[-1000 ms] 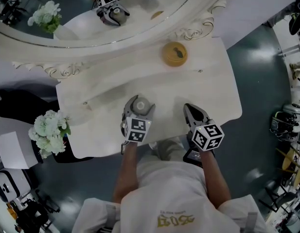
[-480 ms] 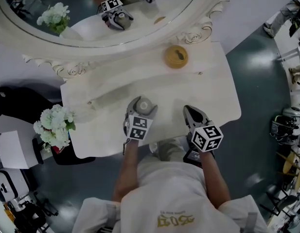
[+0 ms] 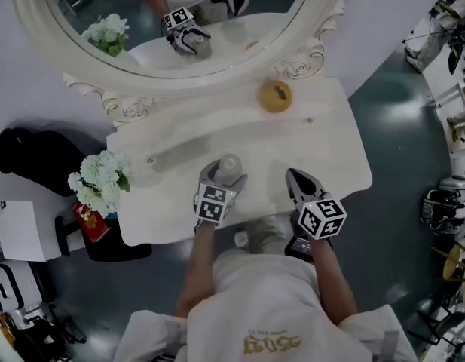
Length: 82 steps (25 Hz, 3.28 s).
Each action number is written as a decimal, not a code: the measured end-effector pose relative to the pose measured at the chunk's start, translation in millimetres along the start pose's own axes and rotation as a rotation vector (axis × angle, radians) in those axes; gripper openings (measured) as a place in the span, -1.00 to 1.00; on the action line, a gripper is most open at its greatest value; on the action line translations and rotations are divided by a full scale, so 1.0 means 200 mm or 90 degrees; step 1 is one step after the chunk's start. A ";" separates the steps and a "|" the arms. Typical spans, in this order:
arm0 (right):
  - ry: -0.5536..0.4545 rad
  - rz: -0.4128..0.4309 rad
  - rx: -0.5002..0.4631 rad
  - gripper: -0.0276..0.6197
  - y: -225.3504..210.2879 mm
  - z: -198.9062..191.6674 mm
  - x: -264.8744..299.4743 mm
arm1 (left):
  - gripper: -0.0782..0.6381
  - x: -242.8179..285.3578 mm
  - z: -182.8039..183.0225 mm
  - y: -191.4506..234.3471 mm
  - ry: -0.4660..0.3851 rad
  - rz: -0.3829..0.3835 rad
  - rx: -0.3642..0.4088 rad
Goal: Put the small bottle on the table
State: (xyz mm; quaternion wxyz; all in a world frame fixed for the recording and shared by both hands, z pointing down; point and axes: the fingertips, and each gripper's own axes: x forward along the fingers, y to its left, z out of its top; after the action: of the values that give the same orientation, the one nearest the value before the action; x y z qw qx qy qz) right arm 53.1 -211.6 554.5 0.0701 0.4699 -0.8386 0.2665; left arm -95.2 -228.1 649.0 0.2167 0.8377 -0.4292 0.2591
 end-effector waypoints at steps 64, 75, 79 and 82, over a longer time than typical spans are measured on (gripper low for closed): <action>-0.059 0.025 -0.068 -0.88 0.42 0.05 -0.19 | -0.73 -0.77 0.26 -0.01 -0.207 0.071 0.003; -0.060 0.029 -0.059 -0.88 0.41 0.05 -0.20 | -0.73 -0.77 0.26 -0.02 -0.211 0.068 -0.006; -0.063 0.025 -0.056 -0.88 0.38 0.04 -0.22 | -0.73 -0.77 0.25 -0.03 -0.208 0.068 -0.005; -0.064 0.024 -0.055 -0.88 0.37 0.04 -0.22 | -0.73 -0.76 0.25 -0.04 -0.206 0.067 -0.004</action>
State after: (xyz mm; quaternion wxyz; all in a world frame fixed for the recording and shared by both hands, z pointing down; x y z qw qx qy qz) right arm 17.7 -151.6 502.1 0.0430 0.4634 -0.8605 0.2074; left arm -152.1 -161.0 515.1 0.1333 0.8442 -0.5025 0.1303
